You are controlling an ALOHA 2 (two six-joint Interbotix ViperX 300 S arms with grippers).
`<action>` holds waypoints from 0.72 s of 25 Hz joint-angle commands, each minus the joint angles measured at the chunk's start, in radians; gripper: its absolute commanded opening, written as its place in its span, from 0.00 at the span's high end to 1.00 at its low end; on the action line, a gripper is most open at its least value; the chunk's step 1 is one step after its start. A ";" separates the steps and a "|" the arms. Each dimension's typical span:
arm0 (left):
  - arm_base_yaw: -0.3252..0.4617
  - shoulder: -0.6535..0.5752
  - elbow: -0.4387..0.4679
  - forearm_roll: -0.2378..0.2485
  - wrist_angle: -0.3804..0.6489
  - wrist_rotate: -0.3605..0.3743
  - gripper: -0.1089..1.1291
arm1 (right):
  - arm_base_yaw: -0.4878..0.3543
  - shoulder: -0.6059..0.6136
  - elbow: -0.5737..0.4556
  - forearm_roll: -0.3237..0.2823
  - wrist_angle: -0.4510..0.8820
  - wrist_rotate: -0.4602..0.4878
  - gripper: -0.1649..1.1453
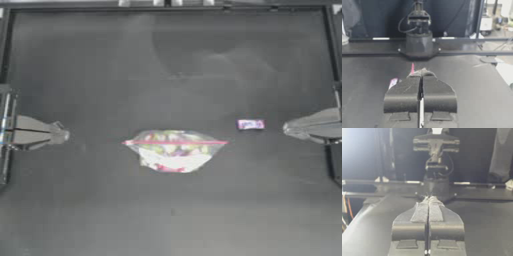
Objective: Put candy in bag
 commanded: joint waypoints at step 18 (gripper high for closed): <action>-0.011 0.008 -0.034 0.005 -0.002 0.043 0.10 | -0.002 0.017 -0.015 -0.049 -0.025 0.008 0.23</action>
